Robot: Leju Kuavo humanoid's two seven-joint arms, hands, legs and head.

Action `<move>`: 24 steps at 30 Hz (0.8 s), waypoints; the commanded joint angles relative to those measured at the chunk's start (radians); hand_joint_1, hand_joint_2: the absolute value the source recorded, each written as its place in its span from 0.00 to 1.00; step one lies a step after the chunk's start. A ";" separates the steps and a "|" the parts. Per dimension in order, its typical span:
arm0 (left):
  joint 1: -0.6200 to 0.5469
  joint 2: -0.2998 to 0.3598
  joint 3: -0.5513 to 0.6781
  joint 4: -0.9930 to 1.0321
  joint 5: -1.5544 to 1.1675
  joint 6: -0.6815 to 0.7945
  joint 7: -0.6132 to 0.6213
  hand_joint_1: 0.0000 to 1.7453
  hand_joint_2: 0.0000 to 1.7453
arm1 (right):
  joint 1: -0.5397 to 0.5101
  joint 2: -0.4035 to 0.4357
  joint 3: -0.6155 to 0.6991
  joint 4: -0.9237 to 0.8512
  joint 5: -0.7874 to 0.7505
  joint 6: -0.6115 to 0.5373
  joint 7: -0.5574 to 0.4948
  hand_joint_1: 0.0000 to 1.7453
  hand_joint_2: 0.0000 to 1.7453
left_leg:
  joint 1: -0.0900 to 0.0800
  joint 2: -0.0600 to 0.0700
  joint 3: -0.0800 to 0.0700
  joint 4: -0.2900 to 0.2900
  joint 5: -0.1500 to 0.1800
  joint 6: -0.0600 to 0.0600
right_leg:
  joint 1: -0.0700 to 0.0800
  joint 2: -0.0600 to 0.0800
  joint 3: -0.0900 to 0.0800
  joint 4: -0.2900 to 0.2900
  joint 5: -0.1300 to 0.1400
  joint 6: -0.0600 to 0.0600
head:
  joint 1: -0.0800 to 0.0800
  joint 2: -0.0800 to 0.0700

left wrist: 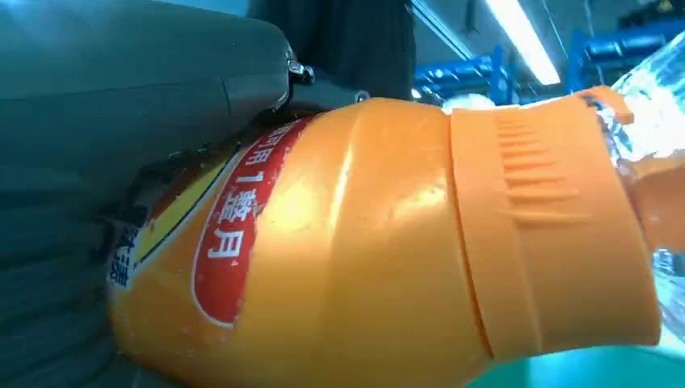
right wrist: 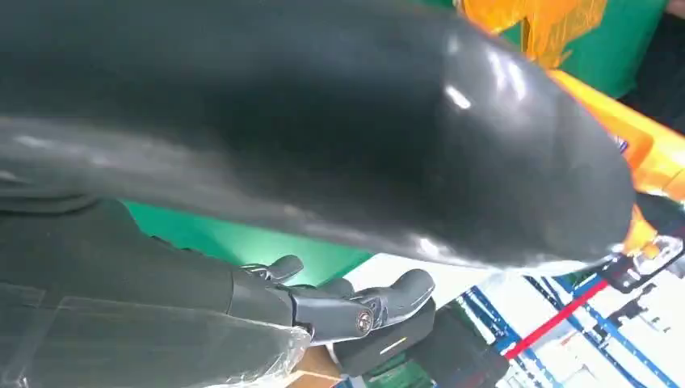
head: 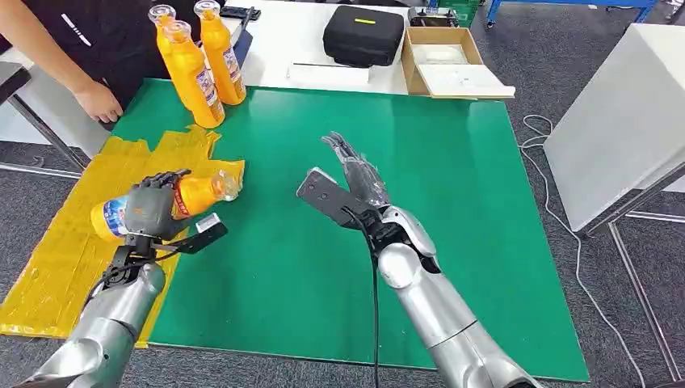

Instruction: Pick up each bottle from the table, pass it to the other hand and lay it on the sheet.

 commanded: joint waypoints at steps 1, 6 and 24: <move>0.051 -0.043 0.110 0.040 -0.023 0.003 -0.036 0.00 1.00 | -0.100 0.020 0.070 0.092 -0.014 0.026 0.003 0.00 0.00 | 0.001 0.003 0.007 0.001 -0.004 -0.005 | 0.001 0.002 0.007 0.001 -0.003 -0.003 | 0.000 0.000; 0.064 -0.045 0.120 0.025 -0.033 0.003 -0.045 0.00 0.00 | -0.115 0.031 0.076 0.110 -0.017 0.029 -0.001 0.00 0.00 | 0.001 0.001 0.004 0.000 -0.001 -0.003 | 0.001 0.000 0.003 0.000 -0.001 -0.002 | 0.000 0.000; -0.084 -0.015 0.233 0.244 0.389 -0.129 -0.214 0.00 0.00 | -0.137 0.063 0.046 0.129 -0.031 0.018 -0.032 0.00 0.00 | 0.002 -0.002 0.003 0.001 -0.001 -0.004 | 0.002 -0.003 0.004 0.001 -0.002 -0.003 | 0.000 0.000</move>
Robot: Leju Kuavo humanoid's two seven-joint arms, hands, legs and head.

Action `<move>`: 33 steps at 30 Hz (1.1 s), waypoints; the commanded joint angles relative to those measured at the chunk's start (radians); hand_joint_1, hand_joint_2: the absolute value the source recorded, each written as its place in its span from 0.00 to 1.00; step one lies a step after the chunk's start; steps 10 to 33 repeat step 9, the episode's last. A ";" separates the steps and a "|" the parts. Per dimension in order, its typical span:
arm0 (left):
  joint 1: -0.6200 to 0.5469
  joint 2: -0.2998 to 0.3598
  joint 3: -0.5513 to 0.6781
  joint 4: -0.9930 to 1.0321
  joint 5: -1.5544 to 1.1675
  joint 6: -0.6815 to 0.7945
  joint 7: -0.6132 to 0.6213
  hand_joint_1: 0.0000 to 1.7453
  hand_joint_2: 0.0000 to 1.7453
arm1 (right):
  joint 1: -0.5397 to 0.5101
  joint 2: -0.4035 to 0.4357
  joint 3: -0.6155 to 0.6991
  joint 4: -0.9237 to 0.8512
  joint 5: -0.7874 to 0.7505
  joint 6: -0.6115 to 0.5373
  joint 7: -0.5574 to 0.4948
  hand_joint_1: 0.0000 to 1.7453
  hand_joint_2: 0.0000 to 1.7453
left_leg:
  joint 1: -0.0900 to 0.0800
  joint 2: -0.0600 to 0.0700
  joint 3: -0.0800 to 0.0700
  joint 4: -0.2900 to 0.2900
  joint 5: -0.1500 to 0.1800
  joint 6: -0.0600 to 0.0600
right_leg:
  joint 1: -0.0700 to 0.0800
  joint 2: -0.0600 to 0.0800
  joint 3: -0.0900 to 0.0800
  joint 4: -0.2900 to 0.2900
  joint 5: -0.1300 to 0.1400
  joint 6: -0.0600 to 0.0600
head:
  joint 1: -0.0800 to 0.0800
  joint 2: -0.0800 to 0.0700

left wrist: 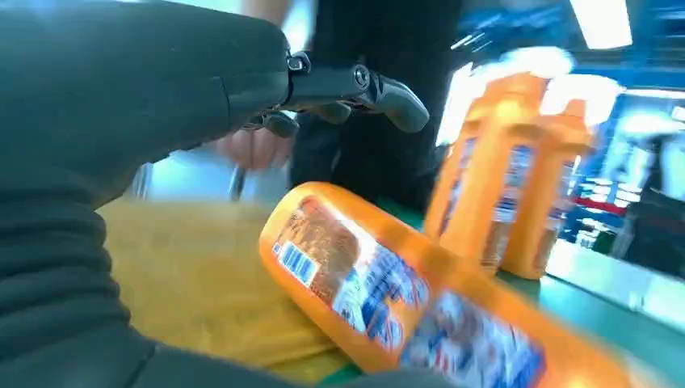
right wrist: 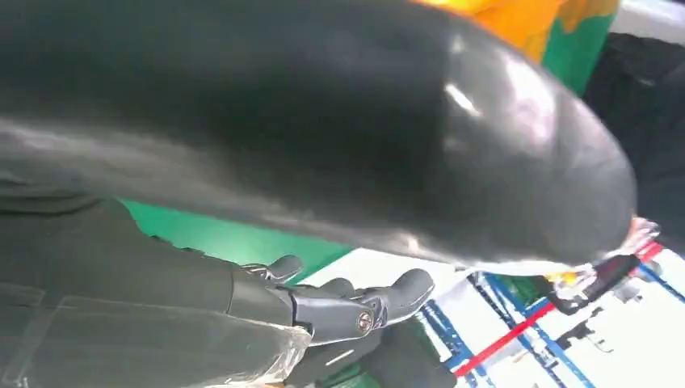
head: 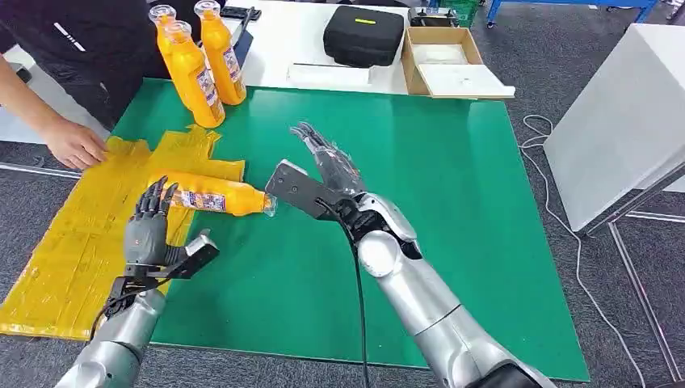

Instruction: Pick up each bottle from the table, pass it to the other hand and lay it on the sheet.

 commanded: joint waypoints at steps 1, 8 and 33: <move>-0.121 0.008 0.040 0.110 0.310 -0.202 -0.016 0.00 0.00 | -0.048 0.009 -0.014 0.062 -0.017 -0.015 -0.025 0.00 0.00 | 0.001 -0.001 0.003 0.001 -0.001 -0.003 | 0.001 -0.001 0.003 0.000 -0.001 -0.002 | 0.000 0.000; -0.085 0.118 -0.095 -0.105 0.919 -0.596 -0.003 0.00 0.00 | -0.027 0.099 -0.022 0.208 -0.051 -0.278 -0.215 0.00 0.00 | 0.002 0.003 0.003 0.000 -0.002 -0.003 | 0.002 0.003 0.003 0.000 -0.001 -0.002 | 0.000 0.000; -0.083 0.120 -0.098 -0.106 0.922 -0.595 -0.003 0.00 0.00 | -0.028 0.099 -0.018 0.210 -0.054 -0.280 -0.215 0.00 0.00 | 0.002 0.004 0.005 0.001 -0.003 -0.004 | 0.002 0.003 0.004 0.000 -0.001 -0.003 | 0.000 0.000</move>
